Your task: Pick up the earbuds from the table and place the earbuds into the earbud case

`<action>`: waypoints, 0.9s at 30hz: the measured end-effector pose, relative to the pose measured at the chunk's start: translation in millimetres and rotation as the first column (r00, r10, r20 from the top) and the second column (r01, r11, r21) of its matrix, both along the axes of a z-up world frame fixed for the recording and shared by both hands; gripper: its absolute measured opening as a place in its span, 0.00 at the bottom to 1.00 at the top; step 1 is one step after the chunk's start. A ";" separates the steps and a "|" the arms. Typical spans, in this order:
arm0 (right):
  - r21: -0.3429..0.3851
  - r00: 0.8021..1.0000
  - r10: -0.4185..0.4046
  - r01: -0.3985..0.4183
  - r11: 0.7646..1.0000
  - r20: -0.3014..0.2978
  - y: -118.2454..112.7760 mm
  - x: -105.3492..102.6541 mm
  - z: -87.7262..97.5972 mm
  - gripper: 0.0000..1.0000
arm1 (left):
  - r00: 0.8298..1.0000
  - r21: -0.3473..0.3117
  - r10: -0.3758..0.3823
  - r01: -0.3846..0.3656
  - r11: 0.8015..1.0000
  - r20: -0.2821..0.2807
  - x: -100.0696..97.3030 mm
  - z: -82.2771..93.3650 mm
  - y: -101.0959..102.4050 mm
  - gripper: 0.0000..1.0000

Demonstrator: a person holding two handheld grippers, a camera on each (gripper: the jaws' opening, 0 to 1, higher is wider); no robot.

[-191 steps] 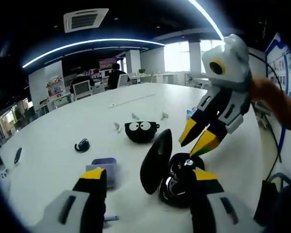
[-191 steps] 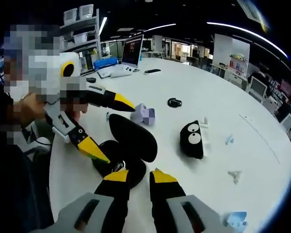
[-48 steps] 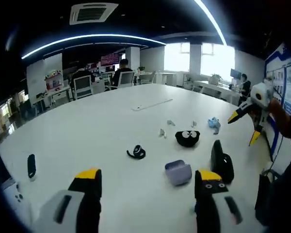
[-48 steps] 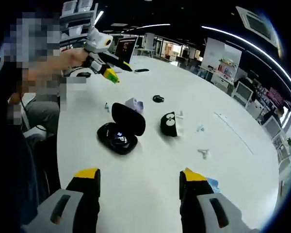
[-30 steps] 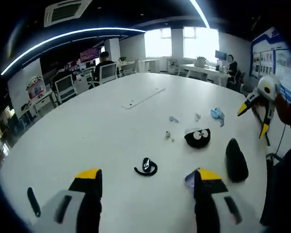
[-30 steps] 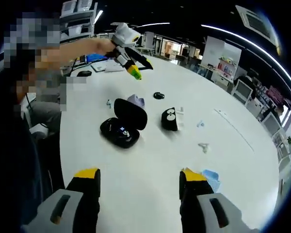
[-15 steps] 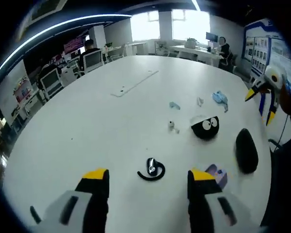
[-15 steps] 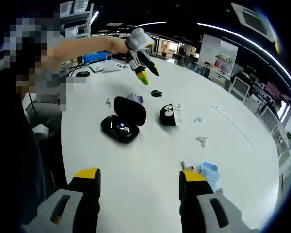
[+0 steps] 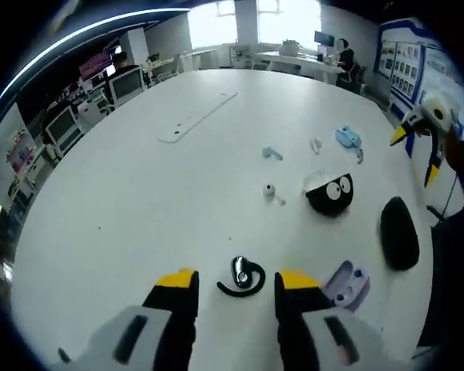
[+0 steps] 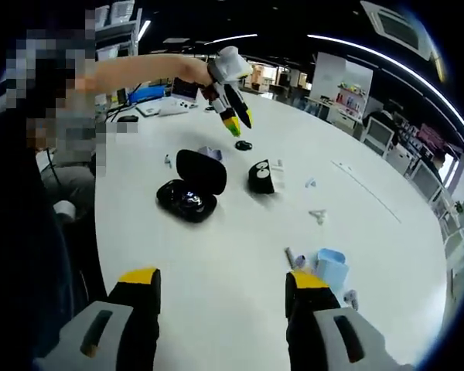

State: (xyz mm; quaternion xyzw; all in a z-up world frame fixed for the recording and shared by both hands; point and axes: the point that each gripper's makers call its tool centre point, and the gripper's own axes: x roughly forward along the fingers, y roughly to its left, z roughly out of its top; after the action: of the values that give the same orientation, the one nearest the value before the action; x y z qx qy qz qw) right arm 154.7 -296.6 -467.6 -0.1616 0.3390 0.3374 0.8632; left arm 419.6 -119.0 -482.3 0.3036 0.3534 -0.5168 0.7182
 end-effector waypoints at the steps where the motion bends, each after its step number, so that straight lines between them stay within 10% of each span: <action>1: 0.002 1.000 -0.001 0.001 1.000 -0.001 -0.2 0.2 -0.5 0.64 | 1.000 0.023 0.007 -0.007 1.000 -0.002 0.6 -2.8 2.0 0.40; 27: 0.046 1.000 -0.009 0.009 0.999 -0.006 2.2 2.3 -10.0 0.63 | 0.999 0.118 0.034 -0.030 0.993 -0.030 13.5 -25.6 -2.1 0.25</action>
State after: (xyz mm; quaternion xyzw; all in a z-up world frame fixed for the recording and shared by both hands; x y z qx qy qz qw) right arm 157.0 -294.4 -477.6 -0.1391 0.3343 0.3419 0.8672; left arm 433.1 -121.1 -507.9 0.3312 0.3996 -0.4884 0.7015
